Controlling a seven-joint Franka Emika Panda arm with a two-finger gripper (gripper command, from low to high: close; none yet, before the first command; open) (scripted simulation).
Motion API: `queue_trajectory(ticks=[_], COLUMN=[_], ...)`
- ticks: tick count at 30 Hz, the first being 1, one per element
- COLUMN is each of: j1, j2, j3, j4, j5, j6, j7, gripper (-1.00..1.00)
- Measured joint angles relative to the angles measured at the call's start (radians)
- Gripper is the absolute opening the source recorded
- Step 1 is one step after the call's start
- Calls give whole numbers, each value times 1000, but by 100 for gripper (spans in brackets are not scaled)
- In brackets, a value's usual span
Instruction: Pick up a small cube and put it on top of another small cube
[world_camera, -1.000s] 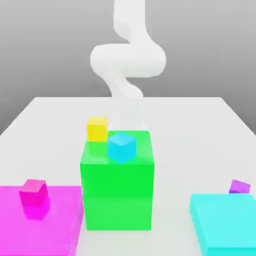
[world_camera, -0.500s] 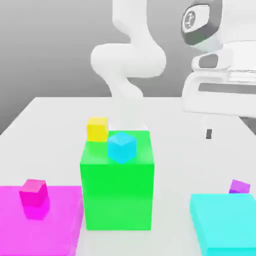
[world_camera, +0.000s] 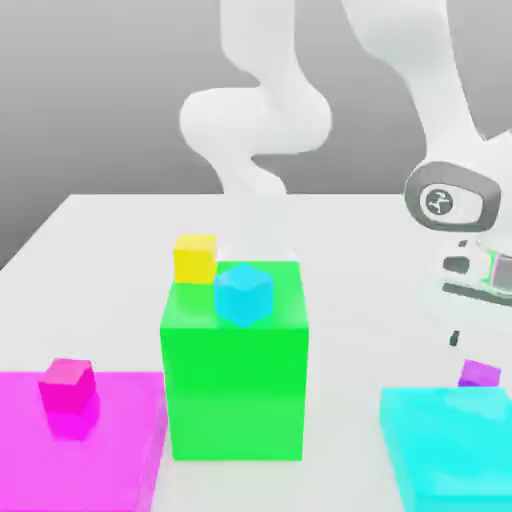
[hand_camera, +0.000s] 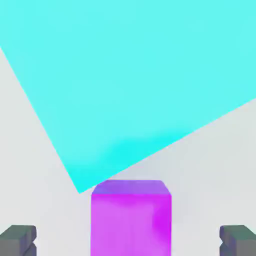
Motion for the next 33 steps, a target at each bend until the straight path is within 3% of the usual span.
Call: queue_trajectory(ticks=[4, 5, 12, 26, 33], j1=[107, 130, 134, -123, -358], j2=[110, 131, 133, -120, -201], j3=[-133, -162, -167, 206, 87], j4=[34, 41, 41, -14, 59], j5=[-143, -170, -173, 266, 416], j6=[67, 81, 85, -84, -134], j7=[111, 132, 134, -344, -635], gripper=[0, -100, -100, -100, -100])
